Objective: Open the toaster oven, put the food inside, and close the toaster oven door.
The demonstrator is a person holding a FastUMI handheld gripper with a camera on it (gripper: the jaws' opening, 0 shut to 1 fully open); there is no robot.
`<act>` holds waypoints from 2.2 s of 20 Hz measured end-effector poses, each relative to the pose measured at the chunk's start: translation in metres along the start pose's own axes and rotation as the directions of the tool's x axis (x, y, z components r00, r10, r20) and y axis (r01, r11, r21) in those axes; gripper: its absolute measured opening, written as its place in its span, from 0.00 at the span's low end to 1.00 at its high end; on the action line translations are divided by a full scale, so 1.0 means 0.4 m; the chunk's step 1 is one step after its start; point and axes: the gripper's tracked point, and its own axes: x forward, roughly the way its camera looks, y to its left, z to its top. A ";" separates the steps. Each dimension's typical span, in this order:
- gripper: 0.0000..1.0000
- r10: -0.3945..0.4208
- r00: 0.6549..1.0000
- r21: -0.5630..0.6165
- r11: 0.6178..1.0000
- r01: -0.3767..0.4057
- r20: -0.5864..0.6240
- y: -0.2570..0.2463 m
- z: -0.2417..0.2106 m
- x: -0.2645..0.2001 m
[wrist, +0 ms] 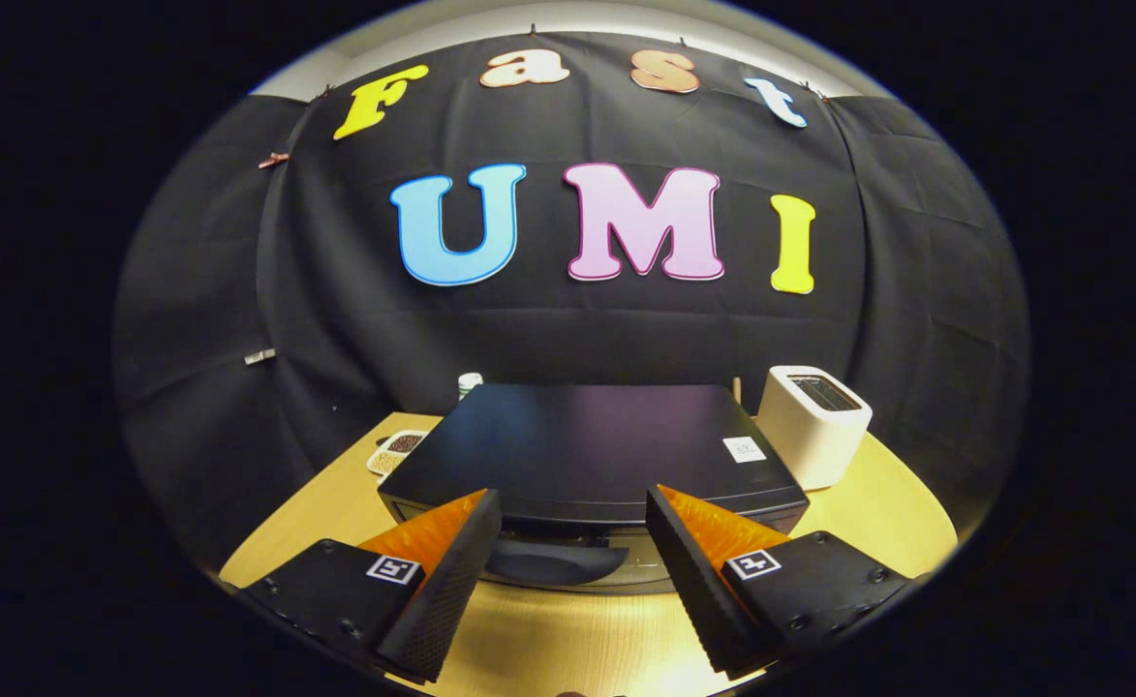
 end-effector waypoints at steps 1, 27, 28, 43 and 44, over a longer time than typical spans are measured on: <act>0.99 -0.008 1.000 -0.007 1.000 0.008 -0.013 0.000 -0.017 0.011; 0.99 -0.018 0.987 -0.027 1.000 0.014 -0.158 0.047 -0.168 -0.072; 0.99 -0.015 0.987 -0.031 0.999 0.010 -0.163 0.045 -0.178 -0.084; 0.98 0.072 0.904 -0.040 0.994 -0.098 -0.421 0.066 -0.464 -0.213; 0.98 0.072 0.875 -0.028 0.995 -0.097 -0.479 0.060 -0.508 -0.225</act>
